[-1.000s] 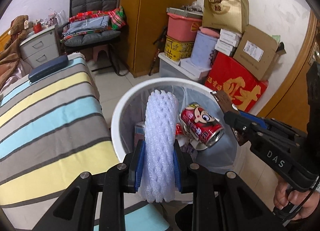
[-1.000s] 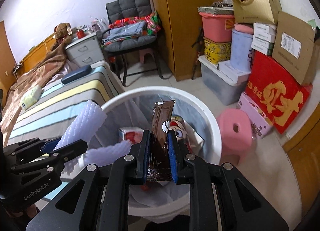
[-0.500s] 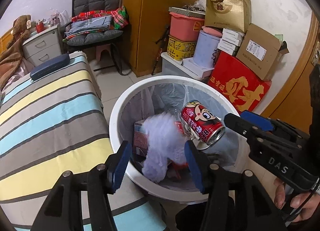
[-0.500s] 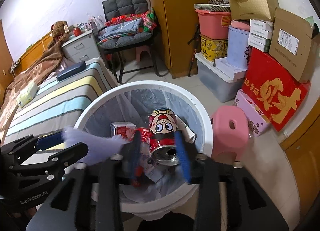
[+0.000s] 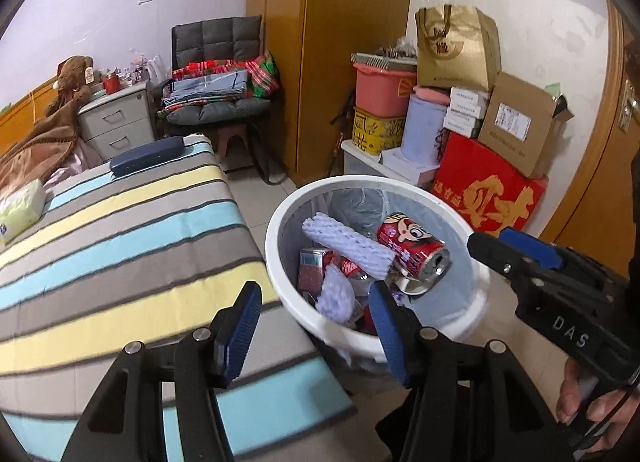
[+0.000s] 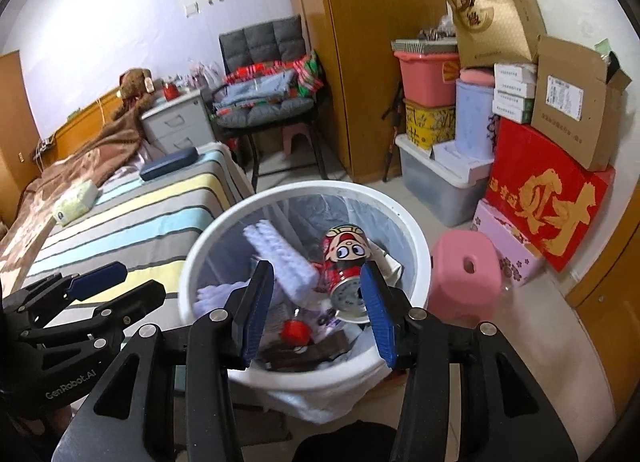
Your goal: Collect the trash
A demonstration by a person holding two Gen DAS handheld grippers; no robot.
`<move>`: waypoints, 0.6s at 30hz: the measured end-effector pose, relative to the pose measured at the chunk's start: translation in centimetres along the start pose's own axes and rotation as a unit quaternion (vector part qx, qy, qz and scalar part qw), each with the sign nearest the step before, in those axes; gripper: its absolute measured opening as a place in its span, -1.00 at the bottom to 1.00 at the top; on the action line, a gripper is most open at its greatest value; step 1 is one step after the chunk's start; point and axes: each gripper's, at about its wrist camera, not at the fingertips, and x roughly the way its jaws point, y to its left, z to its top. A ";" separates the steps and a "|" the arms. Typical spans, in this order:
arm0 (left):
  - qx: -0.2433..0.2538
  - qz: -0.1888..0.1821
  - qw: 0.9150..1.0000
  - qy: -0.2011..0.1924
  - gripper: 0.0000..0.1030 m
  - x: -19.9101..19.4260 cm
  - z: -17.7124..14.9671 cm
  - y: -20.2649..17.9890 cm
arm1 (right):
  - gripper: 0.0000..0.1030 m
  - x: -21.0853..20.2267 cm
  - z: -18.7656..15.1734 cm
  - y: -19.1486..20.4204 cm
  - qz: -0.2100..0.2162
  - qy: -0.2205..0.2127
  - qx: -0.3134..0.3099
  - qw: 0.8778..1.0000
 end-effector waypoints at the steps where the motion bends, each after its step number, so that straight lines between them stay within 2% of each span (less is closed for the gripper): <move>1: 0.000 0.004 1.000 -0.005 0.08 -0.7 -0.5 0.0 | -0.09 -0.5 -0.4 0.3 -0.001 -0.006 -0.004 1.000; 9: -0.001 0.042 0.999 -0.032 0.08 -4.8 -3.8 0.0 | -0.09 -3.6 -2.2 1.4 -0.012 -0.046 -0.003 0.999; 13: 0.010 0.044 0.998 -0.046 0.08 -6.4 -5.7 -0.9 | -0.09 -4.2 -3.5 1.9 -0.020 -0.056 -0.001 0.998; 18: 0.022 0.064 0.996 -0.062 0.08 -7.8 -7.2 -1.6 | -0.09 -5.0 -5.2 2.4 -0.036 -0.057 0.001 0.998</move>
